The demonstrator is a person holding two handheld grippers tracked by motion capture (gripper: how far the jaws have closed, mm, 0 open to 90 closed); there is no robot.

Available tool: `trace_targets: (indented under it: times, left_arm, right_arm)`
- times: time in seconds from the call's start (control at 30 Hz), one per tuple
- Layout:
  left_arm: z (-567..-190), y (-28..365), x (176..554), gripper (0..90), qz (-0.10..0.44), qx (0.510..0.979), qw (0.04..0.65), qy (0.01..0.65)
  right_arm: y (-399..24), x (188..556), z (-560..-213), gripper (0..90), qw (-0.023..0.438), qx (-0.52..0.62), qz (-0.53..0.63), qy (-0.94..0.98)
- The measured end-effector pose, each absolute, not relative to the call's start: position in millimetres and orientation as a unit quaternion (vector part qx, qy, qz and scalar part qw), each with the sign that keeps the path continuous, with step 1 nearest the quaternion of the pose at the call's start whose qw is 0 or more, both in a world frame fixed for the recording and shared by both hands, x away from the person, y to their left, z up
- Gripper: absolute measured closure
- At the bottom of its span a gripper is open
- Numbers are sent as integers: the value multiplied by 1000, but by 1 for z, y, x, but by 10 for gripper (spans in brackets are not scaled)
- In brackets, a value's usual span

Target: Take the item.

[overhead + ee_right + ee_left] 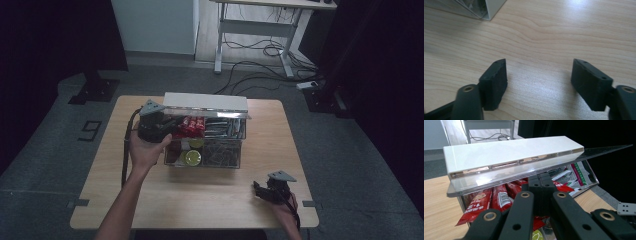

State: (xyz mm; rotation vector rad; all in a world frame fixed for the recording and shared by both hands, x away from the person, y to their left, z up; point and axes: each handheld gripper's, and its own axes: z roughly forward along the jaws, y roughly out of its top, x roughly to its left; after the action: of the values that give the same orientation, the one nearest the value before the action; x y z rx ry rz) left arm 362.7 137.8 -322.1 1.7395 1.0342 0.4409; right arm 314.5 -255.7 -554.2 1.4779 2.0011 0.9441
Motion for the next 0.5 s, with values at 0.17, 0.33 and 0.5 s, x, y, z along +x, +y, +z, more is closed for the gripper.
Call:
trace_targets:
  times: [0.17, 0.33, 0.5]
  left_arm:
    - [-323, 138, 364, 900, 182, 722, 513, 427]
    - [-323, 138, 367, 900, 180, 722, 514, 427]
    - [-321, 138, 368, 900, 180, 722, 514, 427]
  right_arm:
    - [-254, 314, -548, 335, 238, 530, 360, 730]
    - [-253, 311, -527, 365, 251, 518, 389, 719]
    - [-250, 310, -506, 391, 262, 504, 413, 712]
